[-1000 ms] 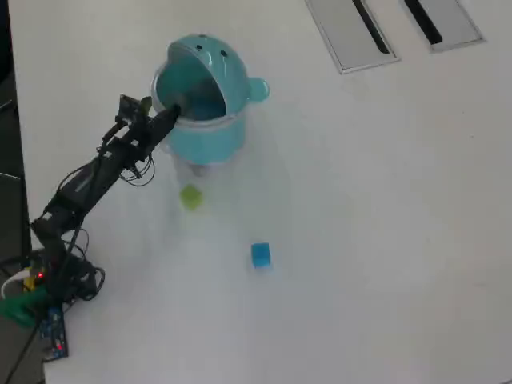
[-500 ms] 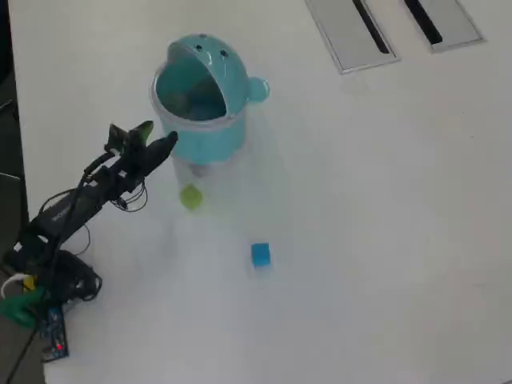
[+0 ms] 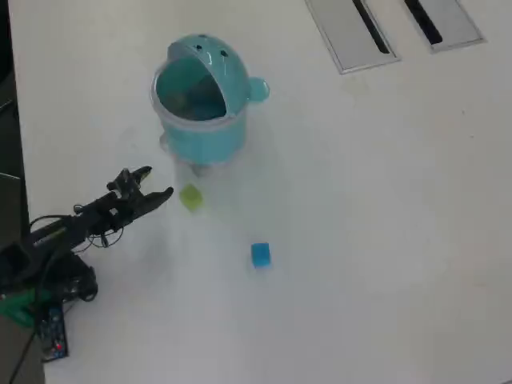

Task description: Grasp RGB lego blocks and put them in the bin one by one.

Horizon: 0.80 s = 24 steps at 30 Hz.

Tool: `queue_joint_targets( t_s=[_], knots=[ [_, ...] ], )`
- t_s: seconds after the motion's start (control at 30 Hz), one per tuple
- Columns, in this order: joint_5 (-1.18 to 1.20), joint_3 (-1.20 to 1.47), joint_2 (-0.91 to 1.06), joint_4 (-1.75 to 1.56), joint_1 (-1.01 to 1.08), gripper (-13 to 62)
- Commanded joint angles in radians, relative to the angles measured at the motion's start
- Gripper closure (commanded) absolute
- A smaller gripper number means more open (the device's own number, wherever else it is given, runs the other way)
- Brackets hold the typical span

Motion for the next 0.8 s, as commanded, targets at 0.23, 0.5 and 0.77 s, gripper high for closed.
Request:
queue_joint_targets(
  t_s=[0.23,0.5,0.77],
  knots=[
    [0.040,-0.037,-0.044,-0.063,-0.012,14.9],
    [0.040,-0.015,-0.160,-0.167,-0.023,15.3],
    [0.055,0.012,-0.276,-0.290,-0.072,15.4]
  ],
)
